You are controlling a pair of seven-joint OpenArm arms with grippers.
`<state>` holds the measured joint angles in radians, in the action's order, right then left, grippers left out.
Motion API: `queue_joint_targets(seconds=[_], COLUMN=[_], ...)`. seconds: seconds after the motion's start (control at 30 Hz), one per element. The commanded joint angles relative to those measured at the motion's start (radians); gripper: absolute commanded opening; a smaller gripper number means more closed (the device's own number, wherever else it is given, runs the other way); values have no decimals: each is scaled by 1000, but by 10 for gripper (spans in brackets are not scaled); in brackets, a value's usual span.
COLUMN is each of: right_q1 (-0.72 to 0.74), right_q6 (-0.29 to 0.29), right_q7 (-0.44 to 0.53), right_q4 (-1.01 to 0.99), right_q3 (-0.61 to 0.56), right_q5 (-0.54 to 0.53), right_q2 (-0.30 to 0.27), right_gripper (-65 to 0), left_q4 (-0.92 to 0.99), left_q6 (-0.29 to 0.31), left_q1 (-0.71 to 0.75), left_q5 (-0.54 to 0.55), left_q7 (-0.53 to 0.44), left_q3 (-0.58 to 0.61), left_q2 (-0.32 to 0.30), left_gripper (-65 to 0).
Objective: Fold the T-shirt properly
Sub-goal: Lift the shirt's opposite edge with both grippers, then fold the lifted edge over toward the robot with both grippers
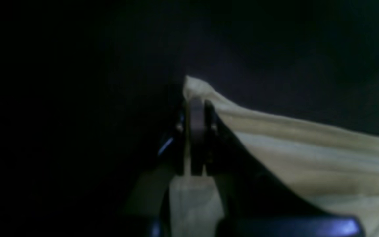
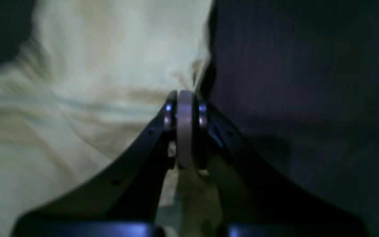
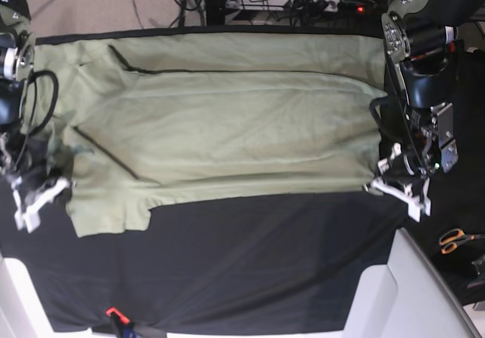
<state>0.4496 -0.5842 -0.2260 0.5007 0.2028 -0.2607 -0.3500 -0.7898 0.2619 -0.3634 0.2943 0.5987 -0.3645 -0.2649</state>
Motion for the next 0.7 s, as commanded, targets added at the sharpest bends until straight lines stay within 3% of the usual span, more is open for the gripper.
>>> queue_joint_targets(seconds=[0.0,0.23,0.67], right_q1=[27,56,104], right_q6=[-3,-3,-3], right_q7=[21,21,30], right_q4=[23,34,36], right_q3=[-1,-32,-81], right_q5=[-12,-12,-12], right_q2=[-19,-21,-21], right_gripper=[-642,-642,-642], left_q4=[-35,-61,-145], left_q6=[-2,-2,-2], left_q1=[-26,-53,-58], left_q5=[1,10,10], left_q7=[-13,-18,-12], left_q3=[-1,107,107], left_q2=[-12,-14,0], left_gripper=[-650,-650,-650])
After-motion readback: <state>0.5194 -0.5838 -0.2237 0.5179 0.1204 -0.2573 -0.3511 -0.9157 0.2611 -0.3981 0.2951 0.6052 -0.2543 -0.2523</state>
